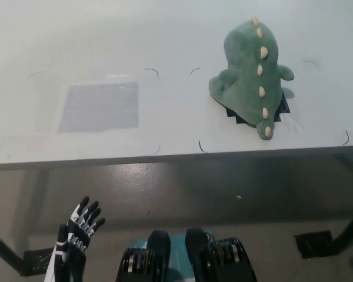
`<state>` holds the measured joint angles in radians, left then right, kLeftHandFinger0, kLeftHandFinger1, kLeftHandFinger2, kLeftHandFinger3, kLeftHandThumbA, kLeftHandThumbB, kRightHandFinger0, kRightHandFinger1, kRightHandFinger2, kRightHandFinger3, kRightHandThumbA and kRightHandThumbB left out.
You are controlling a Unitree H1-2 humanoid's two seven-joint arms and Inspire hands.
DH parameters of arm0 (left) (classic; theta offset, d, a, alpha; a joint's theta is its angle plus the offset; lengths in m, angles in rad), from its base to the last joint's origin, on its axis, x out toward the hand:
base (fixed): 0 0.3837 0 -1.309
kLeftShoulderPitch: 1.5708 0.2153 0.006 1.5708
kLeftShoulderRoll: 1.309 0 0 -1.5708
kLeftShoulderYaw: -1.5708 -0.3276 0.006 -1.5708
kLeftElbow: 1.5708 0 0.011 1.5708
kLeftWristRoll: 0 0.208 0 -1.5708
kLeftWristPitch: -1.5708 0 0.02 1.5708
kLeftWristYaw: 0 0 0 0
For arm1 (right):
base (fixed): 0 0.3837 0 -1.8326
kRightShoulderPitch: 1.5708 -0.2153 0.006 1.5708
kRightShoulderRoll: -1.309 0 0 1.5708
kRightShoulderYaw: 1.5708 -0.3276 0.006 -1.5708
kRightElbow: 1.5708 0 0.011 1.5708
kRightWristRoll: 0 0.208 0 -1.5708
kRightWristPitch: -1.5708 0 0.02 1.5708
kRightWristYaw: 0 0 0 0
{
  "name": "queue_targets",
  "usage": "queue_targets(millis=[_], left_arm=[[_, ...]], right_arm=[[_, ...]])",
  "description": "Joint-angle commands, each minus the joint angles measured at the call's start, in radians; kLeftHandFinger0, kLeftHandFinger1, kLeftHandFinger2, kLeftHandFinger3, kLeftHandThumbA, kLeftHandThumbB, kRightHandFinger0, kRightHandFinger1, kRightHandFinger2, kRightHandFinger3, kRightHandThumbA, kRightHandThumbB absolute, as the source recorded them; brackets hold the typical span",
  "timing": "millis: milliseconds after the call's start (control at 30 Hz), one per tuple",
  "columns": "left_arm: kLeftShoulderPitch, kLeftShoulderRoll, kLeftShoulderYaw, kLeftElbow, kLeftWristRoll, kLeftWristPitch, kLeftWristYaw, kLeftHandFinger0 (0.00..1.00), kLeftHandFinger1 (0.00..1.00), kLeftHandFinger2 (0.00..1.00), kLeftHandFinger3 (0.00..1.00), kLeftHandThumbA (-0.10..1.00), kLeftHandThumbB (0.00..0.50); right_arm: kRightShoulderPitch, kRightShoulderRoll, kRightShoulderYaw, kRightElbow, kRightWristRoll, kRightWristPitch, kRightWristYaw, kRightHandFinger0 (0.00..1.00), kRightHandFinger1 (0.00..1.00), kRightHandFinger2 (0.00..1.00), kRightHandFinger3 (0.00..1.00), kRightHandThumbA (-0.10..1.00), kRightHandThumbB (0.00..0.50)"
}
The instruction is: Use both hands to pick up a dinasour on the right side and move it to the left side
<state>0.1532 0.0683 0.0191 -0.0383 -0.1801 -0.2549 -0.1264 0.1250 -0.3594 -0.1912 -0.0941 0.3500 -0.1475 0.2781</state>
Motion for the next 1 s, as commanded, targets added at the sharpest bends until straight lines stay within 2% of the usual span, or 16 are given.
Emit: queue_targets(millis=[0,67,233,267,333,533,633,667,700,767,833,967], left_arm=[[-0.029,0.011,0.015,-0.049,-0.029,-0.039,-0.012,1.0,1.0,1.0,1.0,1.0,0.48],[-0.048,0.013,0.023,-0.061,-0.033,-0.029,-0.006,1.0,1.0,1.0,1.0,1.0,0.469],[-0.083,0.006,0.035,-0.072,-0.049,-0.017,-0.006,1.0,1.0,1.0,1.0,1.0,0.473],[-0.098,0.0,0.033,-0.083,-0.039,-0.016,-0.001,1.0,1.0,1.0,1.0,1.0,0.472],[-0.106,-0.006,0.032,-0.105,-0.044,0.005,0.002,1.0,1.0,1.0,1.0,1.0,0.466],[-0.147,-0.004,0.02,-0.177,-0.04,0.057,0.005,1.0,1.0,1.0,1.0,1.0,0.461],[-0.2,-0.014,0.017,-0.214,-0.035,0.11,0.021,1.0,1.0,1.0,1.0,1.0,0.48],[-0.23,-0.016,0.016,-0.215,-0.033,0.113,0.022,1.0,1.0,1.0,1.0,1.0,0.469],[-0.259,-0.019,0.015,-0.21,-0.036,0.116,0.023,1.0,1.0,1.0,1.0,1.0,0.468],[-0.297,-0.021,0.02,-0.221,-0.029,0.152,0.035,1.0,1.0,1.0,1.0,1.0,0.492],[-0.362,-0.026,0.019,-0.214,-0.011,0.184,0.046,1.0,1.0,1.0,1.0,1.0,0.497],[-0.458,-0.028,0.017,-0.175,0.011,0.196,0.049,1.0,1.0,1.0,1.0,1.0,0.5]], right_arm=[[-0.021,-0.005,-0.023,-0.034,0.036,-0.053,0.017,1.0,1.0,1.0,1.0,1.0,0.221],[-0.027,-0.006,-0.027,-0.039,0.041,-0.049,0.014,1.0,1.0,1.0,1.0,1.0,0.239],[-0.044,-0.011,-0.038,-0.044,0.038,-0.057,0.012,1.0,1.0,1.0,1.0,1.0,0.214],[-0.055,-0.015,-0.051,-0.062,0.03,-0.049,-0.006,1.0,1.0,1.0,1.0,1.0,0.241],[-0.063,-0.013,-0.061,-0.071,0.028,-0.05,-0.016,1.0,1.0,1.0,1.0,1.0,0.25],[-0.098,-0.01,-0.08,-0.075,0.062,-0.064,0.008,1.0,1.0,1.0,1.0,1.0,0.239],[-0.125,-0.029,-0.08,-0.093,0.071,-0.037,0.015,1.0,1.0,1.0,1.0,1.0,0.237],[-0.14,-0.032,-0.081,-0.092,0.063,-0.037,0.01,1.0,1.0,1.0,1.0,1.0,0.235],[-0.157,-0.033,-0.081,-0.091,0.053,-0.032,0.001,1.0,1.0,1.0,1.0,1.0,0.259],[-0.186,-0.036,-0.075,-0.093,0.042,-0.018,-0.005,1.0,1.0,1.0,1.0,1.0,0.275],[-0.222,-0.041,-0.071,-0.103,0.027,0.007,-0.016,1.0,1.0,1.0,1.0,1.0,0.273],[-0.268,-0.042,-0.067,-0.109,0.025,0.036,-0.024,1.0,1.0,1.0,1.0,1.0,0.269]])
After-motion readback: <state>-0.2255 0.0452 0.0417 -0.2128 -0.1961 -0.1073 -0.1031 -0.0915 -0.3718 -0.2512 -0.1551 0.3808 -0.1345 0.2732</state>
